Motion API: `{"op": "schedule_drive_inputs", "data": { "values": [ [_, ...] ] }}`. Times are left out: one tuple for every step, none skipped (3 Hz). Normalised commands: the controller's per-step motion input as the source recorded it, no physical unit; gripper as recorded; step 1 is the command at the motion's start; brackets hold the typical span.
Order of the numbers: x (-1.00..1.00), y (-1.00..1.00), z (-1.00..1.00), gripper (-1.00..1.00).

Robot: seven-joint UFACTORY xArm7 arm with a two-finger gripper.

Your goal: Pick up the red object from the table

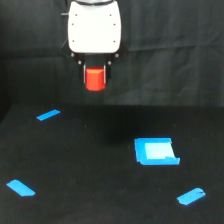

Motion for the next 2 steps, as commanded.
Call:
{"op": "schedule_drive_inputs", "data": {
  "values": [
    [-0.02, -0.06, 0.06, -0.99],
    [-0.04, -0.06, 0.22, -0.99]
  ]
}}
